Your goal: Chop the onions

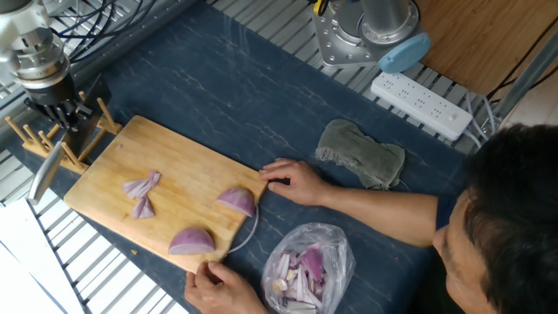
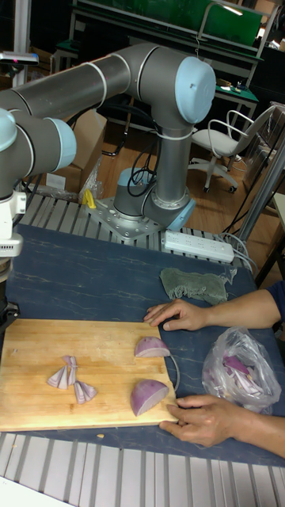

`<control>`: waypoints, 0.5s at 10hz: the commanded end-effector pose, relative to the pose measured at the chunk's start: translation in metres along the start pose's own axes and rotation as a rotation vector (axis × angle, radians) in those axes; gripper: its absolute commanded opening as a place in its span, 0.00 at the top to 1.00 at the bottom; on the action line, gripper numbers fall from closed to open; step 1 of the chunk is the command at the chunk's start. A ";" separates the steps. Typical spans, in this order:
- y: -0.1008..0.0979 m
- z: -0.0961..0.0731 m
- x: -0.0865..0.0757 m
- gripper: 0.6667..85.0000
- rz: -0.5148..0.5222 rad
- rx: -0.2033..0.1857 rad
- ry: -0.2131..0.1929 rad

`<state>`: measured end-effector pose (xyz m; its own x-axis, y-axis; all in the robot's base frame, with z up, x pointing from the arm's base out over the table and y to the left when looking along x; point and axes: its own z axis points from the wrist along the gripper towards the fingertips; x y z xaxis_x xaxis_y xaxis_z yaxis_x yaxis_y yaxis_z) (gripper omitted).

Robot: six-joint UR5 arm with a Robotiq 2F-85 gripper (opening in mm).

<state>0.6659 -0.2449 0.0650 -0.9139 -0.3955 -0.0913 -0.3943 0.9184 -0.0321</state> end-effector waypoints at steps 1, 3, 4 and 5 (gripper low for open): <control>-0.002 -0.002 -0.004 0.30 0.019 0.005 -0.019; -0.002 -0.002 -0.006 0.28 0.026 0.005 -0.024; -0.002 -0.002 -0.005 0.25 0.021 0.003 -0.023; -0.001 -0.001 -0.005 0.22 0.018 -0.005 -0.031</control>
<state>0.6692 -0.2457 0.0658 -0.9172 -0.3847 -0.1039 -0.3829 0.9230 -0.0381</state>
